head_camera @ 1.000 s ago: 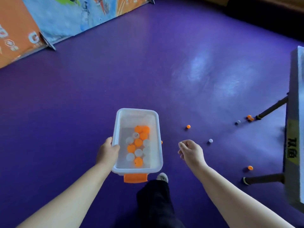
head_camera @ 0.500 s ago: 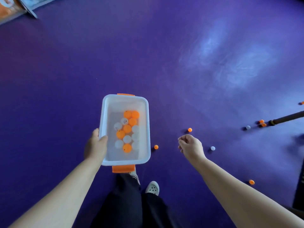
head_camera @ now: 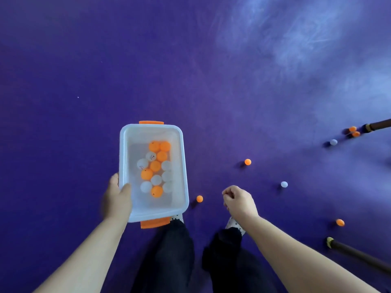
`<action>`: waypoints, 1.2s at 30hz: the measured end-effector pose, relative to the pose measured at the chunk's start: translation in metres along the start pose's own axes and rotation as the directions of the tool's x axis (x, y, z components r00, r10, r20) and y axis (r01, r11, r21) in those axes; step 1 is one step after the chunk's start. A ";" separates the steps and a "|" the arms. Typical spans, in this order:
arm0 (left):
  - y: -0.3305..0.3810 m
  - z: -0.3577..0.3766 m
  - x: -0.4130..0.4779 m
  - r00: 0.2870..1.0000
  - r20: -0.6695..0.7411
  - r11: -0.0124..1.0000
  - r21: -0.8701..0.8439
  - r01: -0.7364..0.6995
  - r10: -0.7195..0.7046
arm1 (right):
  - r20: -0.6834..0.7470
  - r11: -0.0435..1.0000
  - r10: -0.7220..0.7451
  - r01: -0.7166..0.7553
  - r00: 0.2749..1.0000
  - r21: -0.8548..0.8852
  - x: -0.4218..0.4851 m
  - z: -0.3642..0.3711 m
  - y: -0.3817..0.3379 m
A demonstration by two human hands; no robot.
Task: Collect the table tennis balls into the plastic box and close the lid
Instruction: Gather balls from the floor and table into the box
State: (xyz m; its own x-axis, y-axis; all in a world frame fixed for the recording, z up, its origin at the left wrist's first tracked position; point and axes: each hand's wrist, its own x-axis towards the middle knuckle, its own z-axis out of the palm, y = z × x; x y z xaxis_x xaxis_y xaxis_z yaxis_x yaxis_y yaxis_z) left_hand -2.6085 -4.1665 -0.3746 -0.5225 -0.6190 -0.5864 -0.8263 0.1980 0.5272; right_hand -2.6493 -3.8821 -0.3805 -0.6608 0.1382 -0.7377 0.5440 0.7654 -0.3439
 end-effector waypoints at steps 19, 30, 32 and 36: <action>-0.111 0.279 0.224 0.991 -0.026 0.989 0.066 -0.130 0.132 | 0.587 0.558 -0.210 0.589 0.782 -0.585 0.342 0.250 0.173; -0.105 0.323 0.254 0.969 -0.053 0.969 0.076 -0.235 0.240 | 0.519 0.620 -0.462 0.680 0.719 -0.390 0.392 0.243 0.201; -0.092 0.334 0.253 0.963 -0.032 0.961 0.084 -0.263 0.266 | 0.334 0.463 -0.764 0.830 0.552 -0.312 0.403 0.202 0.190; -0.060 0.364 0.247 0.934 0.019 0.926 0.123 -0.357 0.357 | 0.027 0.311 -0.944 0.913 0.329 -0.262 0.408 0.130 0.151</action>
State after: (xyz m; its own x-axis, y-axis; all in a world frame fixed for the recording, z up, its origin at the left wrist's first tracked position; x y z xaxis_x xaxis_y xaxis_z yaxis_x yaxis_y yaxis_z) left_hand -2.7649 -4.0545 -0.7750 -0.7872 -0.4926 -0.3709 -0.6046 0.4979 0.6218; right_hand -2.7695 -3.7916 -0.8094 -0.7171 -0.6938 0.0664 -0.5701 0.5292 -0.6284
